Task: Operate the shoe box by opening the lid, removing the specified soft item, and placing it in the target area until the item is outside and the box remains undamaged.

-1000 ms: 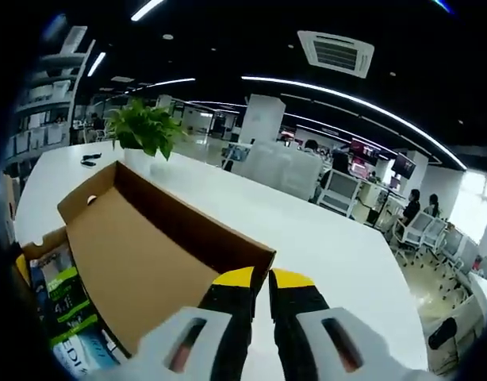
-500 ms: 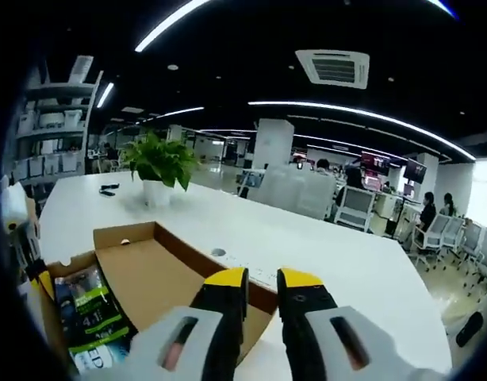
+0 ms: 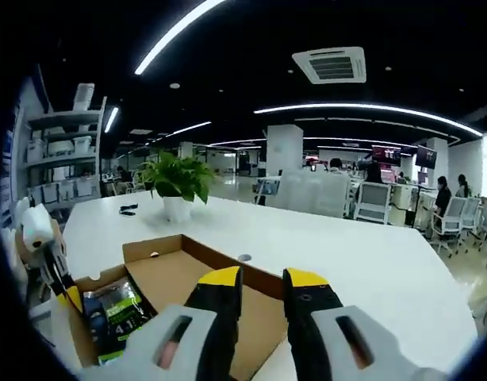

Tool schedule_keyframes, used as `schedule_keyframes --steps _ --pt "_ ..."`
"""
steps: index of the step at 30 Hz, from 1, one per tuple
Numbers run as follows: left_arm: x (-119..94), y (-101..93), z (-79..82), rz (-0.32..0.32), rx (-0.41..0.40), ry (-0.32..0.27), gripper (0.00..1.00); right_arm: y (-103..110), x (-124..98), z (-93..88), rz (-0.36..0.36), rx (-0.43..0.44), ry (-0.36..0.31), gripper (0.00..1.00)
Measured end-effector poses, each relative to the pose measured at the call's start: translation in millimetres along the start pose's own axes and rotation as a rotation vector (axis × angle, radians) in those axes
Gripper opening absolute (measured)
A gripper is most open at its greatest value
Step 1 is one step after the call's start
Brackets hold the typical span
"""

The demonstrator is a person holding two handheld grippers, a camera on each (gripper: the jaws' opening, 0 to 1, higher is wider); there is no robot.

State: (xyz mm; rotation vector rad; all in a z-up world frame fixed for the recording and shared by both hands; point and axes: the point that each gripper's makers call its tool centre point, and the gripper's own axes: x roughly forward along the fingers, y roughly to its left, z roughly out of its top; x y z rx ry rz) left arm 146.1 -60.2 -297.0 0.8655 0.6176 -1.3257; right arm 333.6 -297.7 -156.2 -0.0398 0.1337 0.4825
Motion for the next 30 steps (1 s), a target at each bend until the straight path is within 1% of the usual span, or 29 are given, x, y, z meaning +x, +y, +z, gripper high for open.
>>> schedule_keyframes --steps 2,4,5,7,8,10,13,14,17,18,20,22,23,25,27,30 --pt "0 1.1 0.8 -0.002 -0.002 -0.002 0.06 1 -3 -3.3 0.012 0.011 0.001 0.20" --pt "1 1.8 1.3 -0.018 0.002 -0.005 0.05 2 -5 -3.1 0.018 0.032 -0.006 0.14" --pt "1 2.4 1.8 -0.024 0.003 -0.007 0.04 3 -6 -3.4 0.023 0.046 -0.002 0.13" --pt "1 3.2 2.4 -0.035 -0.005 -0.006 0.04 5 -7 -1.1 0.038 0.057 -0.013 0.14" --pt "2 3.4 2.8 -0.042 -0.007 0.000 0.04 12 -9 0.7 0.070 0.063 -0.022 0.15" --pt "3 3.8 3.0 -0.054 -0.025 0.011 0.04 16 -11 1.0 0.081 0.055 -0.022 0.17" --pt "3 3.4 2.8 -0.059 -0.030 0.010 0.03 23 -15 2.6 0.087 0.026 -0.026 0.17" --pt "3 3.3 3.0 -0.059 -0.027 0.008 0.03 28 -17 5.1 0.102 0.010 -0.038 0.19" --pt "3 3.4 3.0 -0.054 -0.021 0.009 0.04 39 -17 9.0 0.135 0.022 -0.053 0.25" --pt "3 3.6 3.2 -0.049 -0.021 0.009 0.04 44 -18 8.8 0.143 0.025 -0.046 0.26" --pt "3 3.1 3.2 -0.038 -0.017 0.004 0.04 53 -21 9.5 0.160 -0.008 -0.047 0.26" --pt "3 3.2 3.2 -0.031 -0.007 0.001 0.04 60 -25 10.2 0.167 -0.015 -0.047 0.26" --pt "3 3.5 3.2 -0.030 -0.008 0.001 0.04 65 -27 12.6 0.189 -0.010 -0.061 0.27" --pt "3 3.6 2.9 -0.031 -0.006 0.001 0.04 72 -31 12.9 0.229 0.030 -0.060 0.29" --pt "2 3.6 2.9 -0.033 -0.006 0.000 0.04 74 -36 9.2 0.244 0.062 -0.035 0.31" --pt "2 3.7 2.9 -0.031 -0.002 -0.002 0.04 70 -42 4.8 0.227 0.042 -0.031 0.32"
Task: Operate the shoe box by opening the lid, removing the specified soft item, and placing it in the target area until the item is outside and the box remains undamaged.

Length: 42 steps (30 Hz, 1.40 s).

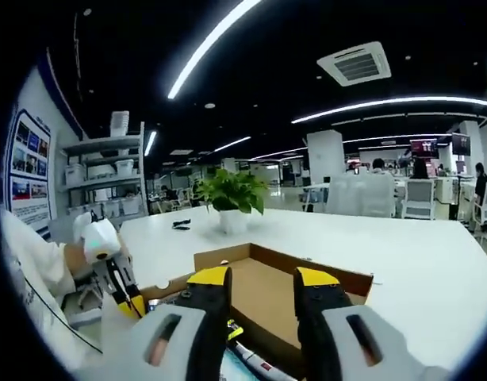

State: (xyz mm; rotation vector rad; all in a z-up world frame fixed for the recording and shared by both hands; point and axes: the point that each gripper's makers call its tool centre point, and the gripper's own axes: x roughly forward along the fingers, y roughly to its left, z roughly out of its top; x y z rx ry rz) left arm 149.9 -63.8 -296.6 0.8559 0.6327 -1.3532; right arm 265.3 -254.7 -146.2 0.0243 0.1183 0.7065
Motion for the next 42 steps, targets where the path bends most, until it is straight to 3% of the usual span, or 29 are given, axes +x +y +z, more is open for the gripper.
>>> schedule_keyframes --steps 4,6,8,11,19,23,26,30,42 --pt "0 -0.1 -0.1 -0.001 0.001 -0.003 0.04 -3 -6 -11.7 -0.008 -0.009 0.031 0.32" --pt "0 -0.1 -0.3 0.001 0.002 -0.003 0.04 6 -9 -19.4 0.026 -0.001 0.041 0.31" --pt "0 -0.4 -0.4 0.004 0.009 -0.006 0.04 11 -10 -24.0 0.054 -0.057 0.053 0.30" --pt "-1 -0.7 -0.5 0.005 0.011 -0.010 0.04 16 -10 -29.1 0.047 -0.074 0.054 0.30" --pt "0 -0.6 -0.8 -0.014 -0.002 0.000 0.03 24 -15 -29.4 0.084 -0.031 0.052 0.30" --pt "0 -0.4 -0.7 -0.016 -0.016 -0.002 0.03 24 -20 -32.7 0.092 -0.001 0.085 0.29" --pt "-1 -0.5 -0.8 -0.012 -0.014 -0.003 0.04 21 -23 -38.7 0.074 0.008 0.125 0.21" --pt "-1 -0.7 -0.8 -0.008 -0.013 -0.005 0.04 26 -24 -52.2 0.108 0.044 0.183 0.22" --pt "-1 -0.8 -1.0 -0.004 -0.015 -0.006 0.04 34 -22 -56.0 0.124 0.097 0.189 0.25"
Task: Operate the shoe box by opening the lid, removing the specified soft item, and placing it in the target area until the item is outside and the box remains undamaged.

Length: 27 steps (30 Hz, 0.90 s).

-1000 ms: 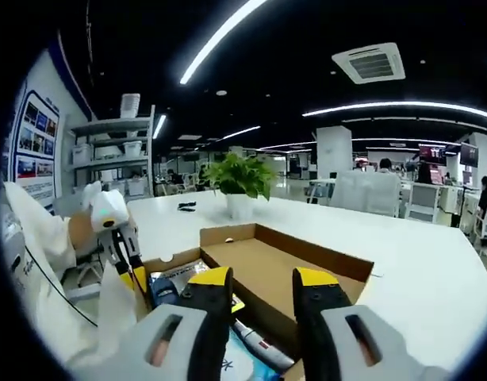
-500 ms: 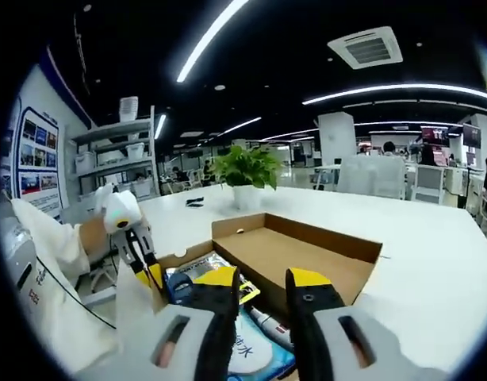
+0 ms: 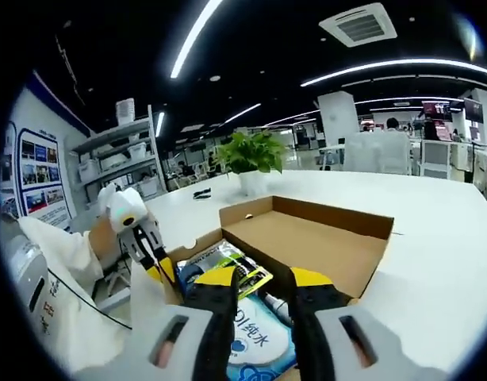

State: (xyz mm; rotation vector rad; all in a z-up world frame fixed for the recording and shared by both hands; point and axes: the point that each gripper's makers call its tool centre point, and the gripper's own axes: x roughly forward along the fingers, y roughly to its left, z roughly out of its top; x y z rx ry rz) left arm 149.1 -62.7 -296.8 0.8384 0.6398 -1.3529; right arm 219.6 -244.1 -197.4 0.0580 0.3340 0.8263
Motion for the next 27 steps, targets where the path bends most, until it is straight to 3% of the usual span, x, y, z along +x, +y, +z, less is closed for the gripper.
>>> schedule_keyframes --steps 11,27 --pt "-1 0.9 0.8 0.006 -0.003 -0.021 0.04 11 19 -18.3 0.072 0.118 0.054 0.26" --pt "-1 1.1 0.4 0.008 -0.022 -0.014 0.04 11 41 -30.1 0.081 0.150 0.146 0.32"
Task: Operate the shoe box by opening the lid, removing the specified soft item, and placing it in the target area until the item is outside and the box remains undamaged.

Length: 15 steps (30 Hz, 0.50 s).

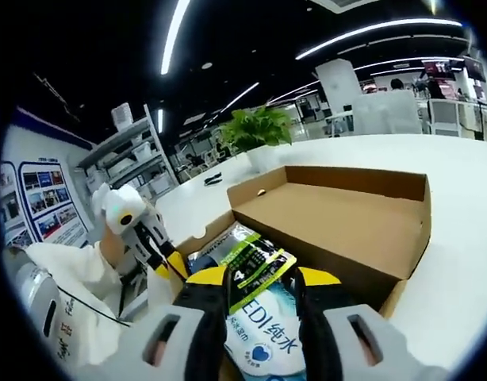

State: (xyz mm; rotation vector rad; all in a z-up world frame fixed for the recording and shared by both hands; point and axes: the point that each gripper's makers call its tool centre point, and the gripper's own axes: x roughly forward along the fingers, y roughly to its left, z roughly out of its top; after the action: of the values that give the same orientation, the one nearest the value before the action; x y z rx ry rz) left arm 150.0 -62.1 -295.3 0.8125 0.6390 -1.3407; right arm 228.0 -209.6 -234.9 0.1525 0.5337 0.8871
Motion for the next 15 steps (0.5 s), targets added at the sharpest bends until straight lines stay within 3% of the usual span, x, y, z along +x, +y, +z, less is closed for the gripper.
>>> schedule_keyframes --steps 9,15 --pt "0.4 -0.3 -0.1 0.006 -0.001 0.005 0.05 -4.4 4.5 -2.3 -0.025 0.008 0.027 0.35" --pt "1.0 -0.8 0.2 0.013 0.004 0.002 0.05 -4.5 7.4 -2.8 0.007 0.109 0.029 0.35"
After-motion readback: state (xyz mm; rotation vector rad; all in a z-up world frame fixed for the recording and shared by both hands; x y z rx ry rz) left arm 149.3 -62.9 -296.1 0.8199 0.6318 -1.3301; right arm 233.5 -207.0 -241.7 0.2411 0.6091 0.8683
